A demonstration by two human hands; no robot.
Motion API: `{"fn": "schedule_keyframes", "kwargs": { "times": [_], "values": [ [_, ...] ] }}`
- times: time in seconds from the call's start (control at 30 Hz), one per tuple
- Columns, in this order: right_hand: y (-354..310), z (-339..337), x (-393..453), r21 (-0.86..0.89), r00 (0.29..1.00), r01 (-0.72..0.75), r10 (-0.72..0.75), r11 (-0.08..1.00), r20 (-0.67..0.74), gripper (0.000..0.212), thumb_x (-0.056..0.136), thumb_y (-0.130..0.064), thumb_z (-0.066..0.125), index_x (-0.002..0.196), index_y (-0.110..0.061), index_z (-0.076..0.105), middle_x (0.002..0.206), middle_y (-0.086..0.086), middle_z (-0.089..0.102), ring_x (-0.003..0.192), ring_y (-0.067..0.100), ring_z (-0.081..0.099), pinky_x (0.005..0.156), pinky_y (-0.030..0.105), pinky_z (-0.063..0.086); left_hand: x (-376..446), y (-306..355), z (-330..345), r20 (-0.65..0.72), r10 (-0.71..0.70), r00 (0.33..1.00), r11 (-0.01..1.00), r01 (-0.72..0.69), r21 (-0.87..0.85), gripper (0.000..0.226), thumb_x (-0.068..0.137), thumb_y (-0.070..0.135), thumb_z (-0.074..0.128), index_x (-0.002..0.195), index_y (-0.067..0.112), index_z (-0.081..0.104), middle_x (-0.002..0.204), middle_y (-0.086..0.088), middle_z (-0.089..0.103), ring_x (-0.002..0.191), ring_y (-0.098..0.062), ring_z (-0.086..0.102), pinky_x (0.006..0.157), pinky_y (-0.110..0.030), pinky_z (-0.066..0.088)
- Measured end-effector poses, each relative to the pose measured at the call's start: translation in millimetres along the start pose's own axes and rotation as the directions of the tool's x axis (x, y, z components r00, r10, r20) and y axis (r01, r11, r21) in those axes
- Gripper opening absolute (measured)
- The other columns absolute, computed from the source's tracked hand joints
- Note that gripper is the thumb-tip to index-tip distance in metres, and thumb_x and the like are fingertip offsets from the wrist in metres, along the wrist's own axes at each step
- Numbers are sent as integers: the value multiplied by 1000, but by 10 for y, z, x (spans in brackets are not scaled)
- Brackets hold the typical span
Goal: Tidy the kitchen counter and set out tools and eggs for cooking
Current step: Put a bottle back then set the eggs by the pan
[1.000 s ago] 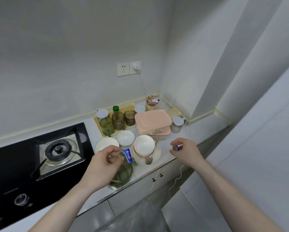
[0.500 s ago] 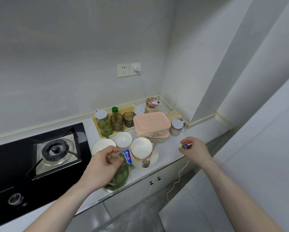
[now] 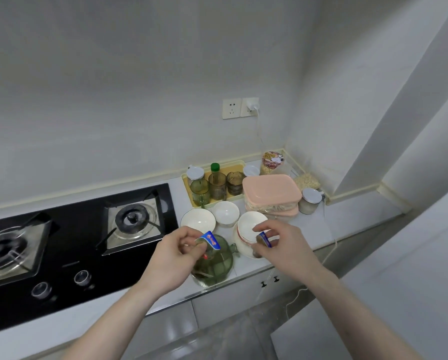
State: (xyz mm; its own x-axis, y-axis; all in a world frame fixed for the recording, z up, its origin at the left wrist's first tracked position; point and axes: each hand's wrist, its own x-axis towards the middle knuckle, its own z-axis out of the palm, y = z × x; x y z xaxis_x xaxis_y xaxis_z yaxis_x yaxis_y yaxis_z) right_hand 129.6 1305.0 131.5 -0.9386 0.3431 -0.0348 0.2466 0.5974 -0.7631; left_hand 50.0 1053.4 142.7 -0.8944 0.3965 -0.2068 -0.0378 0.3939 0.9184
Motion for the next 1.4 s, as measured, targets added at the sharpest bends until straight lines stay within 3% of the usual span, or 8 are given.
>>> {"fn": "schedule_keyframes", "kwargs": {
  "times": [0.27, 0.4, 0.57, 0.77, 0.87, 0.97, 1.1, 1.4],
  "values": [
    [-948, 863, -103, 43, 960, 180, -185, 983, 211, 35, 73, -31, 87, 102, -41, 70, 93, -15, 68, 86, -1, 68, 82, 23, 59, -626, -471, -953, -191, -126, 973, 985, 100, -138, 6, 95, 14, 69, 100, 12, 69, 84, -6, 78, 82, -19, 74, 78, -38, 57],
    [-1453, 1418, -225, 93, 915, 235, -252, 968, 316, 37, 73, -29, 88, 104, -39, 71, 92, -14, 69, 87, -1, 69, 80, 19, 58, -1084, -738, -1526, -288, -167, 943, 978, 121, -172, 6, 97, 15, 67, 102, 14, 69, 87, -4, 78, 88, -17, 74, 75, -31, 58],
    [-2189, 2261, -508, 134, 841, 331, -357, 934, 407, 35, 74, -23, 87, 104, -33, 73, 91, -16, 69, 92, -3, 65, 83, 17, 55, -1762, -1180, -2335, -410, -224, 884, 962, 134, -236, 6, 96, 14, 68, 102, 13, 69, 88, -6, 79, 88, -21, 73, 77, -38, 57],
    [-2968, 3273, -963, 153, 739, 422, -437, 893, 512, 32, 75, -31, 84, 103, -40, 71, 93, -19, 69, 93, -4, 64, 79, 17, 53, -2592, -1771, -3221, -543, -294, 787, 940, 134, -315, 6, 94, 16, 71, 99, 14, 72, 91, -6, 78, 91, -25, 74, 72, -34, 57],
    [-3293, 3723, -1191, 163, 691, 461, -468, 872, 552, 31, 75, -35, 84, 102, -40, 70, 99, -21, 69, 97, -7, 63, 85, 19, 53, -2962, -2025, -3553, -586, -337, 737, 925, 143, -352, 6, 93, 17, 72, 98, 14, 72, 90, -3, 79, 84, -14, 73, 75, -38, 58],
    [-3626, 4154, -1389, 178, 630, 490, -488, 853, 604, 32, 74, -36, 83, 103, -41, 70, 100, -21, 68, 100, -5, 62, 88, 23, 54, -3294, -2244, -3880, -638, -372, 674, 913, 140, -384, 8, 93, 16, 72, 100, 12, 71, 90, -7, 78, 80, -11, 68, 68, -30, 57],
    [-3948, 4636, -1462, 180, 550, 535, -502, 825, 667, 33, 74, -39, 80, 104, -43, 68, 97, -20, 65, 102, -3, 60, 87, 26, 55, -3536, -2492, -4264, -680, -424, 598, 889, 131, -439, 7, 92, 18, 72, 99, 15, 73, 89, -5, 77, 79, -14, 67, 68, -31, 57],
    [-4674, 5849, -1292, 227, 386, 575, -505, 786, 772, 32, 73, -28, 80, 103, -36, 71, 97, -17, 71, 88, -3, 67, 81, 17, 56, -3666, -3108, -5137, -713, -530, 459, 827, 92, -555, 14, 93, 21, 72, 104, 12, 72, 95, -10, 78, 76, -13, 67, 66, -29, 56]
  ]
}}
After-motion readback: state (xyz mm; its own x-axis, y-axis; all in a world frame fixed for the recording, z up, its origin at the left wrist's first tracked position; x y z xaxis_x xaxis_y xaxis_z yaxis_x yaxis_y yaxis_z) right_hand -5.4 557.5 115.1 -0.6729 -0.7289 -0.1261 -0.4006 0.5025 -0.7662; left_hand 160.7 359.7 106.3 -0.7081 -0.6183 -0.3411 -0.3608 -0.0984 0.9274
